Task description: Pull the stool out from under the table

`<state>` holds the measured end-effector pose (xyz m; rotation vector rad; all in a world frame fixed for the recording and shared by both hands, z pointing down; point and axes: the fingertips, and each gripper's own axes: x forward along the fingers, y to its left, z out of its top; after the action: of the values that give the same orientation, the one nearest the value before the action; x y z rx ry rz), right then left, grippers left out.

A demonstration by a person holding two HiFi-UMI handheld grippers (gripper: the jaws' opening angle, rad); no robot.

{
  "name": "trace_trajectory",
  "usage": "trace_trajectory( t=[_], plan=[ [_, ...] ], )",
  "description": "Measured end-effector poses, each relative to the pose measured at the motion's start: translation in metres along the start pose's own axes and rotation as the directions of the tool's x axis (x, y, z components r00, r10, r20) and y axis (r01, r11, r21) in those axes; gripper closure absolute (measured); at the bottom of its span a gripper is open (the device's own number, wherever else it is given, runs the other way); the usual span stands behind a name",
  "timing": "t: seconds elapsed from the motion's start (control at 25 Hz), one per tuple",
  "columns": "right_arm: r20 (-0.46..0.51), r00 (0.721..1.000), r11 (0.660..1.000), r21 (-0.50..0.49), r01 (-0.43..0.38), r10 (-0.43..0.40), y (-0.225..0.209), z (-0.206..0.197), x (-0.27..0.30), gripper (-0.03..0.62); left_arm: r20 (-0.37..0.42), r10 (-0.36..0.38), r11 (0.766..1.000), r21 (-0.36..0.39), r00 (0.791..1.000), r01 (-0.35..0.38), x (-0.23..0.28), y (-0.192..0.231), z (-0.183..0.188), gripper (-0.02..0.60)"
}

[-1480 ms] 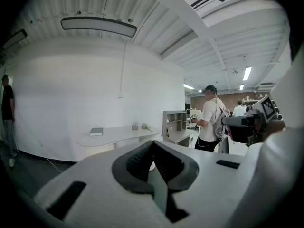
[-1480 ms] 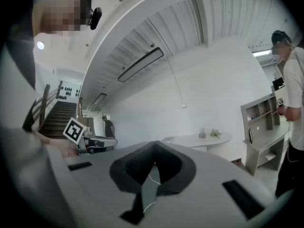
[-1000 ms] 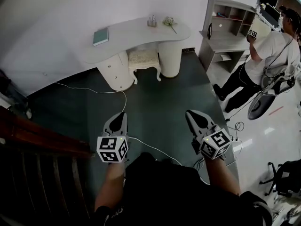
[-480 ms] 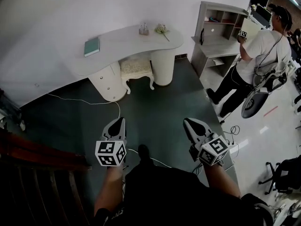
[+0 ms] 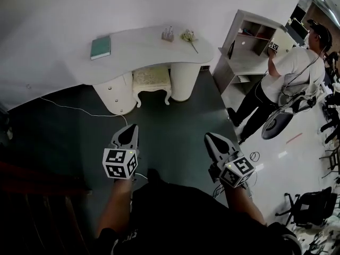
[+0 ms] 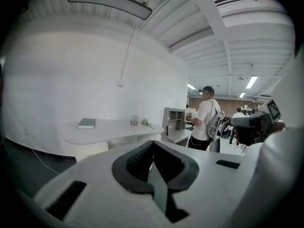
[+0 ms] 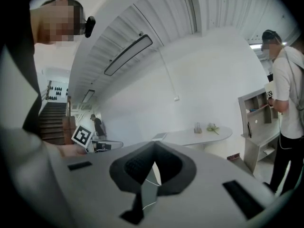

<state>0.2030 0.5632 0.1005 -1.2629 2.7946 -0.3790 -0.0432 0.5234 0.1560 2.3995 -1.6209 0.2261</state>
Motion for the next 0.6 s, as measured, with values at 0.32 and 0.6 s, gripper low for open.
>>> trace_trajectory(
  t=[0.32,0.6],
  plan=[
    [-0.072,0.997,0.999,-0.005,0.034,-0.034,0.005,-0.012,0.106,0.591,-0.053,-0.054,0.998,-0.014,0.997,0.053,0.041,0.078,-0.008,0.572],
    [-0.119,0.993,1.000,-0.008,0.025,-0.026,0.005,-0.019,0.154,0.589,-0.067,-0.079,0.996,-0.040,0.995,0.077,0.062,0.110,-0.013,0.572]
  ],
)
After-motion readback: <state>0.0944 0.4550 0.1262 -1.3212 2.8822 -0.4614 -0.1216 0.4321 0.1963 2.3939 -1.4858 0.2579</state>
